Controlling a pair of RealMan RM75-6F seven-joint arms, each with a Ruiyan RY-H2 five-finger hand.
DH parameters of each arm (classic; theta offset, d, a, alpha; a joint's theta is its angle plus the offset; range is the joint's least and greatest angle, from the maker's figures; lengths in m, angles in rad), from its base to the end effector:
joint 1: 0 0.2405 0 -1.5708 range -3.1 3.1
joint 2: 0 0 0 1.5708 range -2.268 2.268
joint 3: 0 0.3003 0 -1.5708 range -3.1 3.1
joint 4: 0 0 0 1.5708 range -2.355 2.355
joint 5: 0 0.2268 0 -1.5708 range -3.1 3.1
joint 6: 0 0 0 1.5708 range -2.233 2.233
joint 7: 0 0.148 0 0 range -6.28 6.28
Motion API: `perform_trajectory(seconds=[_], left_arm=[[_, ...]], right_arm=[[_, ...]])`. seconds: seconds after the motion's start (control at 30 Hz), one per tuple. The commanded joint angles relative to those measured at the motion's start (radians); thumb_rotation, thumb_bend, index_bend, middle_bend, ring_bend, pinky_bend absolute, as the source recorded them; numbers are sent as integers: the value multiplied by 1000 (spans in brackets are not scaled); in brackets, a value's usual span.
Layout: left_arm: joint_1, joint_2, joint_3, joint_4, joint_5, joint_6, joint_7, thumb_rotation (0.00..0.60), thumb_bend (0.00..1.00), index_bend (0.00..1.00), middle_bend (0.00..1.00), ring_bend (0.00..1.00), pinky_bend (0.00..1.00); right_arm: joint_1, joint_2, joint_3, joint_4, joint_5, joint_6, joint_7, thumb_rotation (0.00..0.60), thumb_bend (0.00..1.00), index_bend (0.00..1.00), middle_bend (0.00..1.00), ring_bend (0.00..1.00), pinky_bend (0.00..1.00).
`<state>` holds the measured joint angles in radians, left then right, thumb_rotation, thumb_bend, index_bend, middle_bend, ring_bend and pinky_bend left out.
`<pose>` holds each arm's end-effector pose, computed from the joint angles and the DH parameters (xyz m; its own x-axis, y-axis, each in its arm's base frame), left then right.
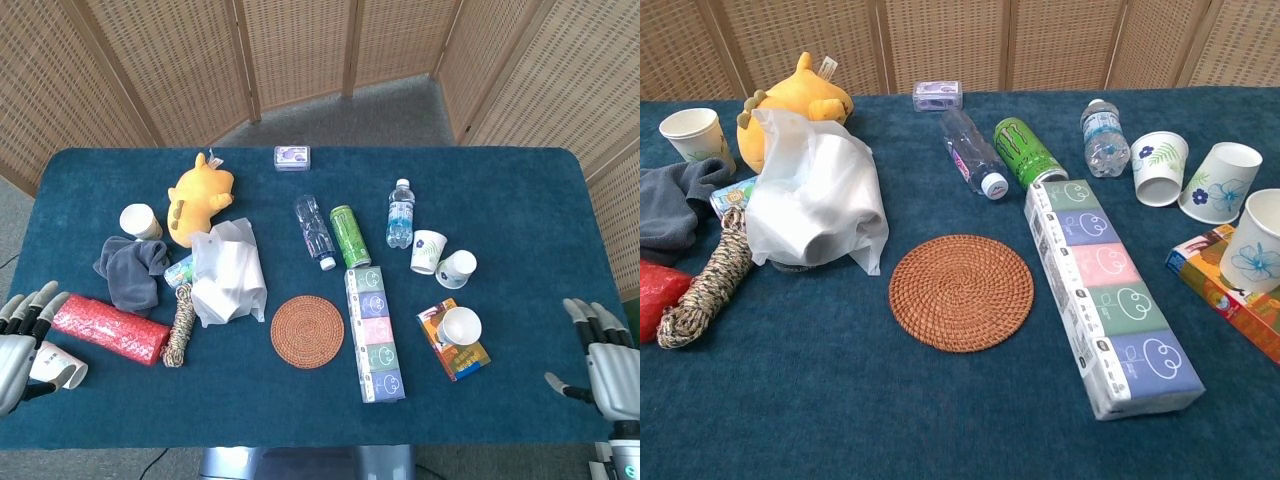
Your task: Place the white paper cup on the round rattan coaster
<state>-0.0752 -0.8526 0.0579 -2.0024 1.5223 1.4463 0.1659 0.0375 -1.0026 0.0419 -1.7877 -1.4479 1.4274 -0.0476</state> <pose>-0.2967 0.1561 0.1988 0.4359 0.1531 0.8869 0.8989 -0.0251 -0.4375 -0.3458 -0.1686 0.1808 0.3747 -0.0927 0.9225 -0.9213 0.0741 0.3817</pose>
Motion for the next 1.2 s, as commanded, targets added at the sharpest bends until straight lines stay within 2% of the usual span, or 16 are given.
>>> perform_trajectory(seconds=[0.03, 0.27, 0.57, 0.9, 1.0, 1.07, 1.2], left_arm=[[3, 3, 0, -2, 2, 2, -2, 600, 275, 0, 0, 0, 0], [9, 11, 3, -9, 10, 0, -12, 600, 275, 0, 0, 0, 0], [8, 11, 5, -9, 19, -13, -12, 600, 274, 0, 0, 0, 0], [8, 10, 4, -7, 10, -27, -16, 600, 274, 0, 0, 0, 0], [7, 13, 1, -5, 3, -30, -22, 600, 275, 0, 0, 0, 0], [7, 14, -1, -3, 1, -30, -25, 600, 274, 0, 0, 0, 0], [6, 15, -4, -2, -3, -32, -31, 600, 274, 0, 0, 0, 0]], right_arm=[[27, -25, -4, 5, 5, -45, -16, 600, 0, 0, 0, 0, 168], [85, -51, 8, 5, 55, -150, -21, 600, 0, 0, 0, 0, 192], [155, -75, 40, -3, 129, -236, -79, 600, 0, 0, 0, 0, 214], [222, -137, 50, -14, 191, -308, -154, 600, 0, 0, 3, 0, 251], [239, -154, 56, -4, 217, -323, -167, 600, 0, 1, 41, 10, 264], [246, -163, 57, -1, 225, -324, -175, 600, 0, 13, 100, 44, 271], [253, -184, 56, 13, 232, -317, -192, 600, 12, 86, 199, 120, 286]])
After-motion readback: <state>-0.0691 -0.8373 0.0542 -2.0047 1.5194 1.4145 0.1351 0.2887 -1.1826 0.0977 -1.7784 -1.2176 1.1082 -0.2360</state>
